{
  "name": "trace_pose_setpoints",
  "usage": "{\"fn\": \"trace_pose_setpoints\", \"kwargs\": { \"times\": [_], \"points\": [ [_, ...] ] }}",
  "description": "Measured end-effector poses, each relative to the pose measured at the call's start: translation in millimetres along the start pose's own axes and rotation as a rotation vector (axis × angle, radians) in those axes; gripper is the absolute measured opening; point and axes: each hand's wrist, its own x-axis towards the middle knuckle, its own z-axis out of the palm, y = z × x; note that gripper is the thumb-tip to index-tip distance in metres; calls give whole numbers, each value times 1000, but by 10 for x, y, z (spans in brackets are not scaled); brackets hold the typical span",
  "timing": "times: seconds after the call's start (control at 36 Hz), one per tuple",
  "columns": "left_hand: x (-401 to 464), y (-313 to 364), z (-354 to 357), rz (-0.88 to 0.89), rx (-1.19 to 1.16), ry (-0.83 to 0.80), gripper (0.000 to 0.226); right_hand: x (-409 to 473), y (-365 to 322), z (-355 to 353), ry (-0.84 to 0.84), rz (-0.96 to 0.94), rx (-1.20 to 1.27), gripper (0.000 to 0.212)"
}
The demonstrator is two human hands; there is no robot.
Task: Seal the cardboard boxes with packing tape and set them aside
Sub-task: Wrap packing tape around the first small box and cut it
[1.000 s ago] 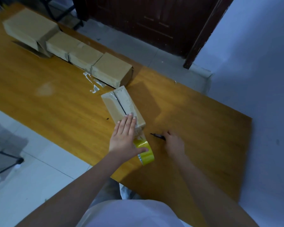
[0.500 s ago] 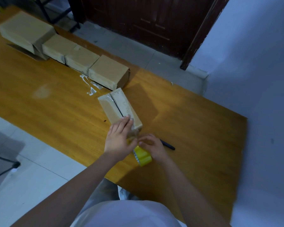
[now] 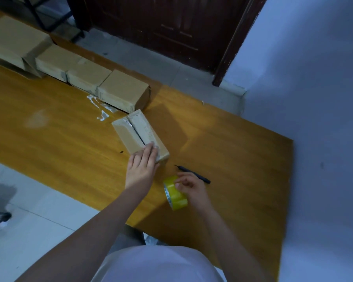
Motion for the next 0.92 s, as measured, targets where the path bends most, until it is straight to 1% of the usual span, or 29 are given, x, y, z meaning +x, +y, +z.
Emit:
{"fn": "trace_pose_setpoints", "kwargs": {
  "times": [0.06, 0.17, 0.25, 0.31, 0.36, 0.42, 0.5, 0.56, 0.58, 0.64, 0.67, 0.69, 0.78, 0.81, 0.86, 0.89, 0.92],
  "points": [
    [1, 21, -28, -13, 49, -79, 45, 25, -22, -11, 51, 11, 8, 21],
    [43, 77, -187, -27, 150, -335, 67, 123, -108, -14, 163, -6, 2, 32],
    [153, 128, -306, -105, 179, -501, 74, 186, -197, -51, 234, -3, -6, 34],
    [262, 183, -410, -148, 129, -525, 76, 203, -274, -94, 283, 7, 4, 33],
    [324, 232, -460, -181, 90, -575, 73, 193, -371, -137, 328, 12, 31, 28],
    [384, 240, -520, -175, 75, -582, 75, 160, -485, -179, 350, 7, 38, 28],
    [525, 190, -686, -140, 0, -629, 76, 96, -693, -241, 338, -27, 11, 34],
    [614, 131, -759, -63, -144, -584, 70, 56, -837, -260, 299, -37, -20, 32],
    [652, 114, -803, -8, -236, -551, 71, 35, -903, -260, 283, -43, -42, 28],
    [733, 124, -909, 99, -385, -539, 82, -9, -1038, -240, 270, -60, -72, 21],
    [767, 130, -945, 147, -440, -549, 83, -33, -1098, -222, 273, -68, -78, 19],
    [794, 140, -952, 187, -486, -549, 78, -55, -1152, -199, 281, -77, -86, 18],
    [846, 136, -971, 284, -645, -449, 39, -129, -1272, -121, 332, -98, -113, 11],
    [859, 122, -969, 293, -704, -416, 32, -151, -1291, -98, 358, -103, -120, 8],
    [894, 93, -992, 284, -774, -414, 30, -202, -1331, -34, 407, -100, -136, 7],
    [920, 83, -1013, 276, -781, -419, 30, -222, -1349, 5, 436, -92, -156, 12],
    [950, 73, -1026, 269, -780, -412, 29, -231, -1362, 49, 470, -77, -173, 21]
  ]
}}
